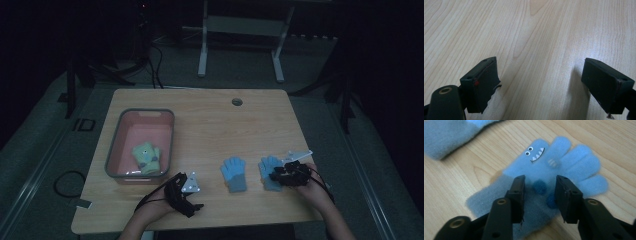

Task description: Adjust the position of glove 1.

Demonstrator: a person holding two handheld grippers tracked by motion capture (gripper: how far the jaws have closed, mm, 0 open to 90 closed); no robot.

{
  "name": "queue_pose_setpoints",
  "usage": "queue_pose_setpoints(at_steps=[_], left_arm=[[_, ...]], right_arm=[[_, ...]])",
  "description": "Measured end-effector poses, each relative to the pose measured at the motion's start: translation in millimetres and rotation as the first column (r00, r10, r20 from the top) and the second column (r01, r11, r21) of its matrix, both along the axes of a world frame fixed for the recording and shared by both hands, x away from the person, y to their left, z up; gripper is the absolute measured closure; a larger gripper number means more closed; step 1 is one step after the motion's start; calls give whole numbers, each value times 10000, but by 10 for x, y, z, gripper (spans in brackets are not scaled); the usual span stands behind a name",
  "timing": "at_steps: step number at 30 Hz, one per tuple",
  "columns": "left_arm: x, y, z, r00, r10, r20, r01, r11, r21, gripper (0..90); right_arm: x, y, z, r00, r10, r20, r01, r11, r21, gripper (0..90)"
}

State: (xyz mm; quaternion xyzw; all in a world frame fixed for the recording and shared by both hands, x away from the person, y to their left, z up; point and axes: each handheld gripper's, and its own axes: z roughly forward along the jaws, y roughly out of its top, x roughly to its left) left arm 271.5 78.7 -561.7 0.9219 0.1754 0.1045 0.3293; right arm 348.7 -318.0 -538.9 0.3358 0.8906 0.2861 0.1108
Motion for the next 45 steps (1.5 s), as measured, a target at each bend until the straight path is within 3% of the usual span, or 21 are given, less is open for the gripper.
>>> queue_pose_setpoints(at_steps=[7,14,25,37,41,45], left_arm=[[-1,2,-1,10000,0,-18,0,10000,-16,145],[-3,2,0,10000,-46,-34,46,10000,4,145],[-2,-2,0,10000,-17,-73,17,10000,-7,145],[-1,-6,1,10000,-8,-18,8,10000,8,145],[0,-5,-1,10000,2,-41,-2,10000,-27,145],[-1,-3,1,10000,-17,-22,17,10000,2,145]], right_arm=[[0,6,0,9997,-251,56,251,9997,-1,793],[-32,17,41,9985,-552,-33,553,9983,195,842],[-91,63,475,9979,-487,416,452,9957,807,842],[-156,333,880,9957,353,861,-478,9878,1480,842],[-173,507,937,9927,778,923,-934,9794,1789,846],[-190,752,919,9865,1319,975,-1477,9728,1783,846]])
